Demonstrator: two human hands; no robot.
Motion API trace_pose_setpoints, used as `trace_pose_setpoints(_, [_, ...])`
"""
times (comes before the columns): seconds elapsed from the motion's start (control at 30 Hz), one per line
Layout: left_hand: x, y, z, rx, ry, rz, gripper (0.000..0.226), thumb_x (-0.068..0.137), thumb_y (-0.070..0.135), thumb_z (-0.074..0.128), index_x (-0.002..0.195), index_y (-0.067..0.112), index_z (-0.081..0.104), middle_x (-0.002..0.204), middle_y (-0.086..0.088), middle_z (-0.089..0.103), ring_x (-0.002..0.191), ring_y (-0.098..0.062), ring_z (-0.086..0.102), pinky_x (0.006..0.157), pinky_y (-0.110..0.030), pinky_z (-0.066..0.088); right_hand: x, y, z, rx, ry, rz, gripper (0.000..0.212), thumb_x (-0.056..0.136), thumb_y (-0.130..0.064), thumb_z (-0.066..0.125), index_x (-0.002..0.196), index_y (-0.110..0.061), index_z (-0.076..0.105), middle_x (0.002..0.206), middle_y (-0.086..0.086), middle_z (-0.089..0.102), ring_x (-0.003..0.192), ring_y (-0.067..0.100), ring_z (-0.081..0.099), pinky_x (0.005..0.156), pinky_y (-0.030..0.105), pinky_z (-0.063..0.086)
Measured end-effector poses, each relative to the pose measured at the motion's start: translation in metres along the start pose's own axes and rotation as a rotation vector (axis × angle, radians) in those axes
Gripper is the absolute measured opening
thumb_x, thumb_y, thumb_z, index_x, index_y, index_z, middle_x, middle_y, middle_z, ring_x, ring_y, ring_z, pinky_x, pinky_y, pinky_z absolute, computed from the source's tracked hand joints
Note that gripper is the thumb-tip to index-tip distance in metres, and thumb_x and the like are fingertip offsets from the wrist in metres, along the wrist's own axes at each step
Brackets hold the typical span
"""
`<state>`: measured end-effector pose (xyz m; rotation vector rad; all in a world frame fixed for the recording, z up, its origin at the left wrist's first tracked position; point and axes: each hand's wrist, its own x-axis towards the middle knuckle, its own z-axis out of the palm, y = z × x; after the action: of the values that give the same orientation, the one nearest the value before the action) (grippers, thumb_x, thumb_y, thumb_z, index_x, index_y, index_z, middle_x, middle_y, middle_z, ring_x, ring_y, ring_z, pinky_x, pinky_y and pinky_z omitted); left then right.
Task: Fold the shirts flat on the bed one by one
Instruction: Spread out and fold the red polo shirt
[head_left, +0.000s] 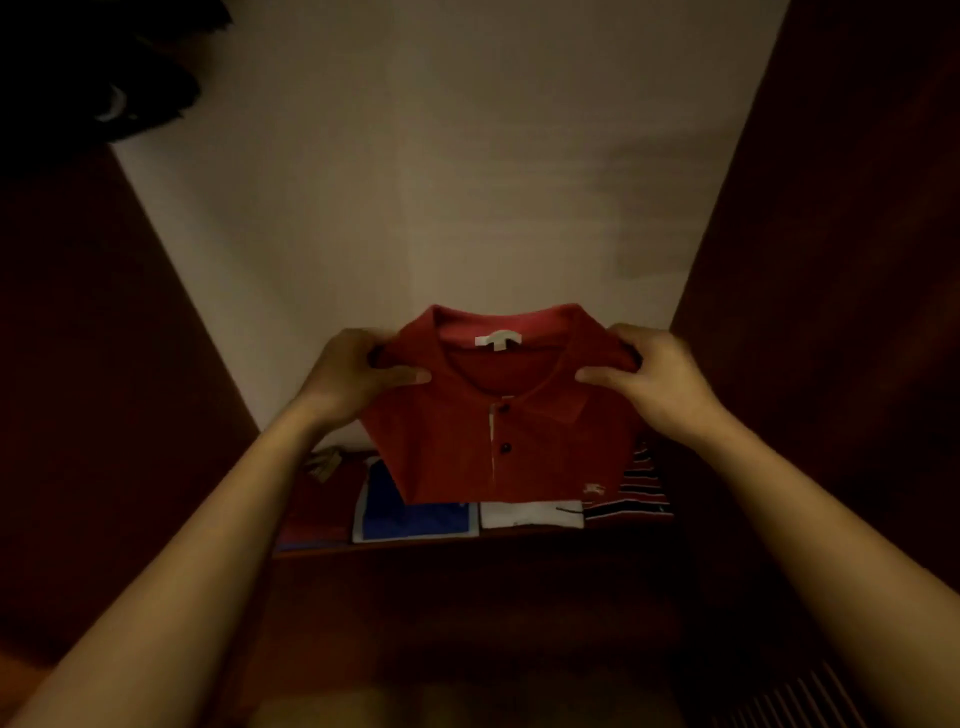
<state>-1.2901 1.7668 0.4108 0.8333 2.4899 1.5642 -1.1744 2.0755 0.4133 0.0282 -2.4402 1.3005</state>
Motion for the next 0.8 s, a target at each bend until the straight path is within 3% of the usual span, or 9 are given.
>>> trace_pose_setpoints(0.1, [0.054, -0.028, 0.017, -0.038, -0.010, -0.022, 0.024, 0.078, 0.024, 0.083, 0.099, 0.015, 0.075, 0.090, 0.003, 0.077, 0.083, -0.016, 0.074, 0.068, -0.023, 0.059, 0.039, 0.040, 0.005, -0.049, 0.034, 0.030, 0.020, 0.080, -0.030, 0.082, 0.076, -0.031, 0.062, 0.071, -0.011, 0.067, 0.064, -0.005, 0.063, 0.053, 0.008, 0.043])
trace_pose_setpoints(0.27, [0.147, -0.109, 0.055, -0.046, -0.055, -0.084, 0.032, 0.074, 0.033, 0.083, 0.095, 0.011, 0.076, 0.090, -0.001, 0.077, 0.085, -0.021, 0.073, 0.076, -0.033, 0.061, 0.111, 0.137, 0.028, -0.003, 0.004, 0.132, 0.017, 0.079, -0.028, 0.082, 0.086, -0.033, 0.067, 0.080, -0.015, 0.072, 0.073, -0.001, 0.068, 0.059, 0.012, 0.051])
trace_pose_setpoints(0.37, [0.202, -0.175, 0.087, -0.033, -0.087, -0.175, 0.033, 0.072, 0.035, 0.085, 0.094, 0.012, 0.077, 0.088, 0.001, 0.076, 0.083, -0.016, 0.072, 0.077, -0.028, 0.057, 0.151, 0.209, 0.050, 0.008, -0.019, 0.186, 0.019, 0.075, -0.034, 0.082, 0.087, -0.030, 0.067, 0.079, -0.012, 0.071, 0.072, 0.001, 0.069, 0.058, 0.014, 0.053])
trace_pose_setpoints(0.47, [0.242, -0.246, 0.124, -0.009, -0.131, -0.212, 0.027, 0.077, 0.026, 0.084, 0.100, 0.012, 0.077, 0.095, -0.003, 0.077, 0.090, -0.020, 0.072, 0.088, -0.042, 0.057, 0.175, 0.291, 0.078, 0.047, -0.071, 0.275, 0.031, 0.070, -0.040, 0.080, 0.093, -0.022, 0.070, 0.086, -0.007, 0.074, 0.078, 0.008, 0.072, 0.066, 0.021, 0.058])
trace_pose_setpoints(0.57, [0.260, -0.313, 0.165, 0.003, -0.184, -0.291, 0.026, 0.077, 0.018, 0.084, 0.099, 0.006, 0.076, 0.094, -0.011, 0.076, 0.090, -0.029, 0.072, 0.089, -0.052, 0.056, 0.178, 0.372, 0.106, 0.050, -0.158, 0.346, 0.031, 0.073, -0.033, 0.082, 0.099, -0.018, 0.071, 0.090, -0.005, 0.075, 0.083, 0.011, 0.072, 0.072, 0.027, 0.060])
trace_pose_setpoints(0.63, [0.257, -0.350, 0.192, -0.025, -0.229, -0.354, 0.031, 0.072, 0.023, 0.085, 0.099, 0.009, 0.077, 0.093, -0.007, 0.077, 0.088, -0.024, 0.073, 0.089, -0.050, 0.057, 0.170, 0.419, 0.119, 0.069, -0.236, 0.391, 0.034, 0.072, -0.029, 0.083, 0.103, -0.020, 0.072, 0.095, -0.008, 0.074, 0.089, 0.007, 0.071, 0.078, 0.024, 0.058])
trace_pose_setpoints(0.73, [0.251, -0.394, 0.228, -0.064, -0.319, -0.387, 0.048, 0.067, 0.040, 0.081, 0.110, 0.019, 0.075, 0.105, -0.002, 0.075, 0.096, -0.020, 0.072, 0.087, -0.044, 0.059, 0.159, 0.478, 0.127, 0.140, -0.324, 0.483, 0.039, 0.068, -0.030, 0.085, 0.105, -0.023, 0.072, 0.096, -0.010, 0.075, 0.089, 0.005, 0.071, 0.072, 0.018, 0.057])
trace_pose_setpoints(0.8, [0.256, -0.421, 0.247, -0.086, -0.357, -0.392, 0.035, 0.072, 0.045, 0.078, 0.103, 0.028, 0.077, 0.103, 0.002, 0.075, 0.092, -0.017, 0.073, 0.080, -0.036, 0.061, 0.160, 0.516, 0.134, 0.213, -0.325, 0.529, 0.040, 0.066, -0.032, 0.085, 0.103, -0.021, 0.073, 0.094, -0.009, 0.076, 0.084, 0.010, 0.074, 0.065, 0.019, 0.057])
